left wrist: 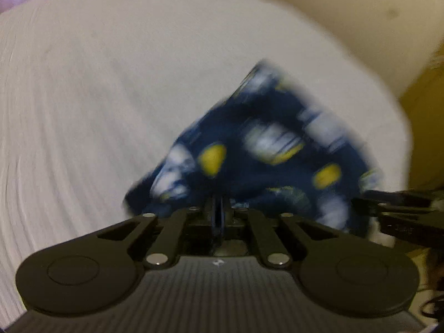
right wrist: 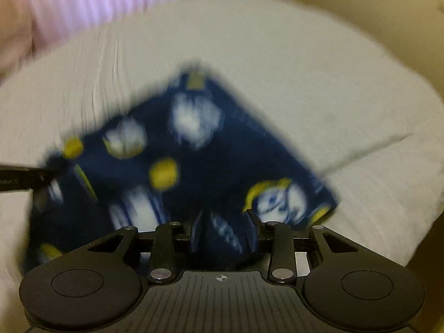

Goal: Fold clothes
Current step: 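Fold the bundle edge over with the left gripper and press it flat, then open both grippers and pull back from the folded pants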

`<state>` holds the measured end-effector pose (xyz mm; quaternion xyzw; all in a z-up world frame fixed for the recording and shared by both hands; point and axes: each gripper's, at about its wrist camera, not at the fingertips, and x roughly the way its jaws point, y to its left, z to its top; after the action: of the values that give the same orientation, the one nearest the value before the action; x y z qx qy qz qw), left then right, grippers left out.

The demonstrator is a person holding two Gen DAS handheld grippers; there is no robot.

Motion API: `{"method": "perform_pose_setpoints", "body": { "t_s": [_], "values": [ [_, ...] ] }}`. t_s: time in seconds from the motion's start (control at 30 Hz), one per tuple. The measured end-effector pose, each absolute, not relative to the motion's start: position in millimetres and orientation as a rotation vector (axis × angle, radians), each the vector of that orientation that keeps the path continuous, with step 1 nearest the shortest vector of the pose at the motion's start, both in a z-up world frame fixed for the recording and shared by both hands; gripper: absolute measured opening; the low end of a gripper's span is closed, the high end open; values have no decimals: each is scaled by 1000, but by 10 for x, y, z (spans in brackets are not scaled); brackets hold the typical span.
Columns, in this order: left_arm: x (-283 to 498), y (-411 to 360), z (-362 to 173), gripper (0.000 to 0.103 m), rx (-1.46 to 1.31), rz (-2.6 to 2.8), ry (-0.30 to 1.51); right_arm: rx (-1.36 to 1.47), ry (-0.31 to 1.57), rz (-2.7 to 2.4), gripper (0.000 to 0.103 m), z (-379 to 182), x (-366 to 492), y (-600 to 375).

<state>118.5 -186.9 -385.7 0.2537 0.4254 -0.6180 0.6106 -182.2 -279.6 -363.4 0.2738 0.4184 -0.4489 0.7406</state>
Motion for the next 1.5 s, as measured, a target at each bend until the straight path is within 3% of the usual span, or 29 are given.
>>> {"method": "perform_pose_setpoints", "body": {
  "t_s": [0.23, 0.43, 0.5, 0.53, 0.57, 0.63, 0.7, 0.77, 0.83, 1.03, 1.5],
  "values": [
    [997, -1581, -3348, 2, 399, -1277, 977, 512, 910, -785, 35, -3372, -1939, -2824],
    [385, -1530, -3538, 2, 448, -954, 1035, 507, 1006, -508, 38, -3576, -2068, -2994],
    [184, -1451, -3342, 3, 411, -863, 1031, 528, 973, -427, 53, -3398, -2190, -3085],
    [83, -1411, -3245, 3, 393, -818, 1029, 531, 954, -395, 75, -3296, -2274, -3123],
    [-39, -1358, -3132, 5, 387, -776, 1042, 521, 938, -380, 80, -3173, -2394, -3150],
    [-313, -1234, -2899, 7, 380, -714, 1067, 504, 937, -351, 80, -2963, -2638, -3168],
    [-571, -1090, -2682, 14, 376, -683, 1083, 500, 957, -340, 80, -2797, -2877, -3206],
    [-812, -975, -2490, 29, 368, -649, 1097, 508, 992, -352, 80, -2689, -3066, -3235],
    [-1065, -877, -2333, 32, 355, -632, 1095, 514, 1021, -358, 80, -2580, -3260, -3279],
    [-1556, -775, -2037, 39, 363, -617, 1071, 477, 1022, -348, 80, -2265, -3516, -3248],
    [-1790, -684, -1655, 53, 334, -585, 996, 460, 1010, -328, 80, -1950, -3768, -3128]
  ]
}}
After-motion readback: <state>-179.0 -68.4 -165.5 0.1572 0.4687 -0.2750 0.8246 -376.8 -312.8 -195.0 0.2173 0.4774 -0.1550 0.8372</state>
